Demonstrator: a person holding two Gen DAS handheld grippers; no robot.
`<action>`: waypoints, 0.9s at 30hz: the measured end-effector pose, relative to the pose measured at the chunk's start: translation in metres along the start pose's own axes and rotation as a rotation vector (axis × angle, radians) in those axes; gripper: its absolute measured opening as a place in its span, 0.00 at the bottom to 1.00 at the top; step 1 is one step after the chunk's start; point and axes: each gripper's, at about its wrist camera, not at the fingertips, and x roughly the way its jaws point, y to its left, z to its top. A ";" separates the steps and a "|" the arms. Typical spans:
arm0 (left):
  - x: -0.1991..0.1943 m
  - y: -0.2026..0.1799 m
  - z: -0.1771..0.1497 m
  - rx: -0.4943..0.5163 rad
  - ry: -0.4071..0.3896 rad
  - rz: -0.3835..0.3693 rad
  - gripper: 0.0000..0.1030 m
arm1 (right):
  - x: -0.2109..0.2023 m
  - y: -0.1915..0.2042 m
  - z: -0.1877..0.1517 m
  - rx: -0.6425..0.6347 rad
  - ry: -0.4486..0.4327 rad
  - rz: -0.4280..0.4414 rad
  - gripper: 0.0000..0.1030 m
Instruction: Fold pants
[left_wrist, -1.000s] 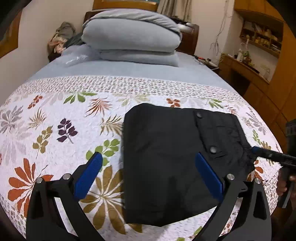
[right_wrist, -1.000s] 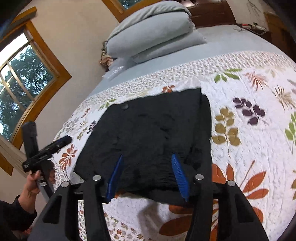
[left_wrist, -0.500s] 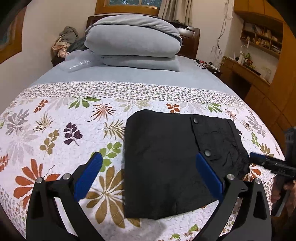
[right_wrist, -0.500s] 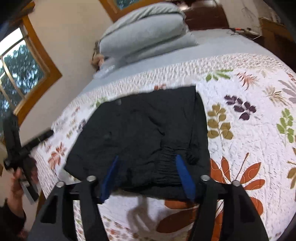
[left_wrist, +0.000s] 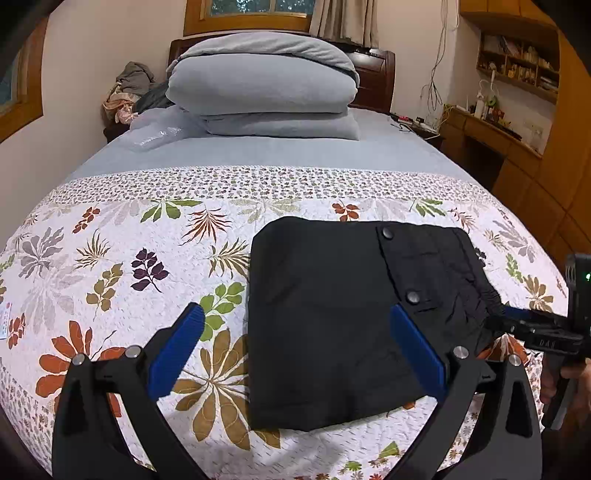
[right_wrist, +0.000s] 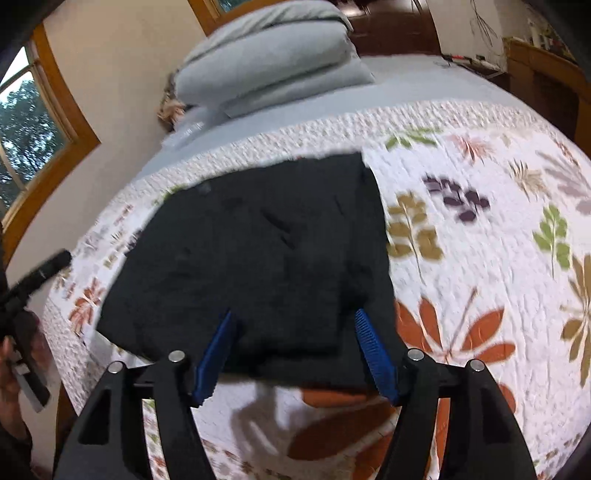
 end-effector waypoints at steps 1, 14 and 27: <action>0.003 0.001 -0.001 -0.002 0.011 0.003 0.97 | 0.000 -0.002 -0.002 0.009 -0.003 0.006 0.67; 0.016 0.005 -0.022 -0.025 0.076 0.018 0.97 | -0.016 0.009 0.006 -0.066 -0.036 -0.113 0.66; -0.003 -0.003 -0.022 -0.030 0.088 0.003 0.97 | -0.023 0.001 0.000 0.028 -0.047 -0.134 0.73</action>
